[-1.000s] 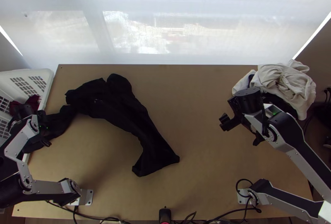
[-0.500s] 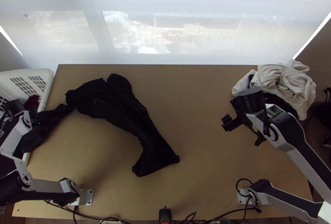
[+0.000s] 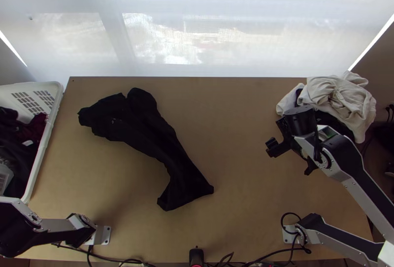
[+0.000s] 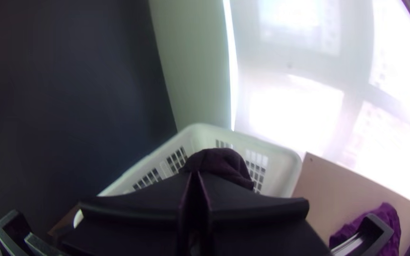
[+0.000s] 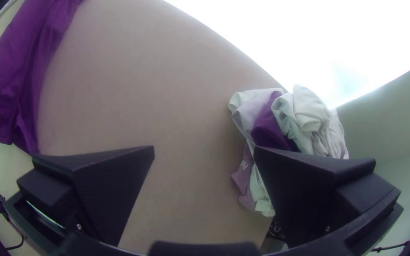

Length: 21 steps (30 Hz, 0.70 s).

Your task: Fold the t-shirt

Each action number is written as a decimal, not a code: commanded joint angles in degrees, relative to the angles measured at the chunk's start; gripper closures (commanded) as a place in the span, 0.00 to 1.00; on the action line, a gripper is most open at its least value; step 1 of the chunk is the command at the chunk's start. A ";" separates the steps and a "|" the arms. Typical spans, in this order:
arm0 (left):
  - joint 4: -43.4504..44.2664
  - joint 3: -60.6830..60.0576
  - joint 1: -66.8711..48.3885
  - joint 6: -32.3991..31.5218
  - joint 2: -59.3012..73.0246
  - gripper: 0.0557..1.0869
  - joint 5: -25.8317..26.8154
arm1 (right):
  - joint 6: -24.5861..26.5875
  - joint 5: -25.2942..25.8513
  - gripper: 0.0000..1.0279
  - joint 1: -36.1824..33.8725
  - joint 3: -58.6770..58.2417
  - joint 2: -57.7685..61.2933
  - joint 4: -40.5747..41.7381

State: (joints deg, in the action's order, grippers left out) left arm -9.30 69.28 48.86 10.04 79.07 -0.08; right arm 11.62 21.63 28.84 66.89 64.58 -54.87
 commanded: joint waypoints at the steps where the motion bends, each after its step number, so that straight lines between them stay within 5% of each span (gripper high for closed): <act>1: 10.53 4.20 8.44 -3.28 3.20 0.96 -1.07 | -0.02 -0.01 0.05 -0.45 -0.45 -0.50 -0.06; 3: 10.53 3.76 9.59 -3.19 6.54 0.87 -2.03 | -0.02 -0.01 0.05 -0.36 -0.45 -0.50 -0.06; 5: 9.04 3.23 10.11 -2.66 10.58 0.43 -2.30 | 0.07 -0.01 0.05 -0.36 -0.27 -0.50 -0.06; 7: 5.17 2.71 10.20 -0.99 14.36 0.10 -2.74 | 0.07 -0.01 0.05 -0.36 -0.10 -0.50 -0.06; 16: -1.07 -3.45 8.97 -0.81 14.89 0.06 -2.38 | 0.07 -0.01 0.05 -0.80 -0.71 -1.12 -0.32; 21: -14.43 -3.18 4.40 -3.01 8.30 0.06 7.46 | 0.07 -0.01 0.05 -0.98 -0.98 -1.47 -0.32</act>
State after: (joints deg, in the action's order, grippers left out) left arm -11.75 67.02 57.14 8.91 92.09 -0.62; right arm 11.64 21.61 28.12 66.26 63.57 -55.11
